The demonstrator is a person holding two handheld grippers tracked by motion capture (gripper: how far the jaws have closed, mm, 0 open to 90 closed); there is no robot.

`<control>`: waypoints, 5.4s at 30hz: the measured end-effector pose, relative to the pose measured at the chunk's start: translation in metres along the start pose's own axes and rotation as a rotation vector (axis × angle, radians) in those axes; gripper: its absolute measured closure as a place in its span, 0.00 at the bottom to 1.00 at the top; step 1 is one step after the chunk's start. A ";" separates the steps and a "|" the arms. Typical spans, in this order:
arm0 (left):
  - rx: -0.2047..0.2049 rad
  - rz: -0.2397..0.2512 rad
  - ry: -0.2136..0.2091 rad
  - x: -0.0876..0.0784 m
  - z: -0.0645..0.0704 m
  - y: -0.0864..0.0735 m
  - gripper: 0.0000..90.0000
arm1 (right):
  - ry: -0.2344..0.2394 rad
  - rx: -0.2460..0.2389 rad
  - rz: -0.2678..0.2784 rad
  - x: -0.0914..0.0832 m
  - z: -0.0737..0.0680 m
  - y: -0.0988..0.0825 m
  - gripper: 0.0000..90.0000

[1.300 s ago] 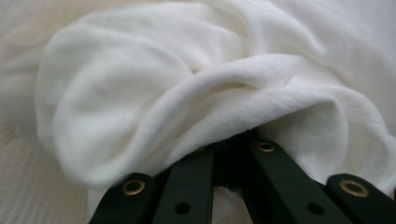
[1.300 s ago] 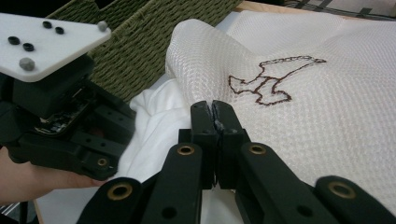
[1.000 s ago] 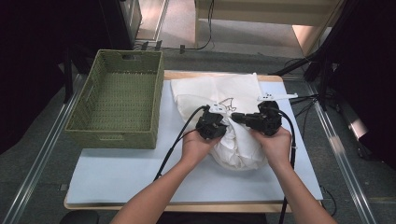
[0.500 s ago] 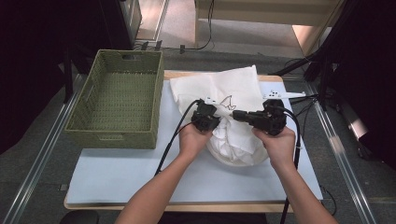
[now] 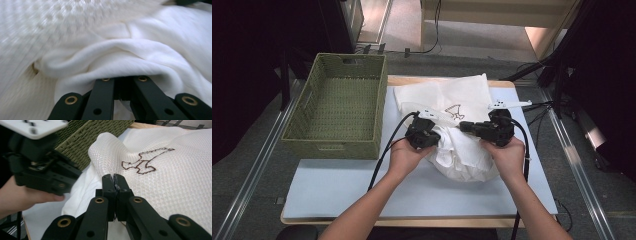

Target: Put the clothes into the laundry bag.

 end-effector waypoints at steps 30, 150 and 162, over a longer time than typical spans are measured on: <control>0.100 -0.006 -0.085 0.034 0.047 -0.020 1.00 | -0.009 0.020 0.002 0.001 0.003 -0.001 1.00; -0.132 -0.028 0.112 -0.060 -0.027 -0.075 0.98 | -0.011 -0.012 -0.003 -0.001 -0.001 -0.002 1.00; -0.159 -0.062 0.092 -0.090 -0.019 -0.099 0.85 | -0.006 -0.012 -0.008 -0.001 -0.003 -0.002 1.00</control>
Point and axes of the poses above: each handheld gripper's, and its own axes: x roughly forward along the jaws, y roughly out of its top, z roughly to its right, the point moved 1 cm from there along x, roughly forward along the jaws, and after that the axes turned 7 degrees about -x, right-handed, at the moved point
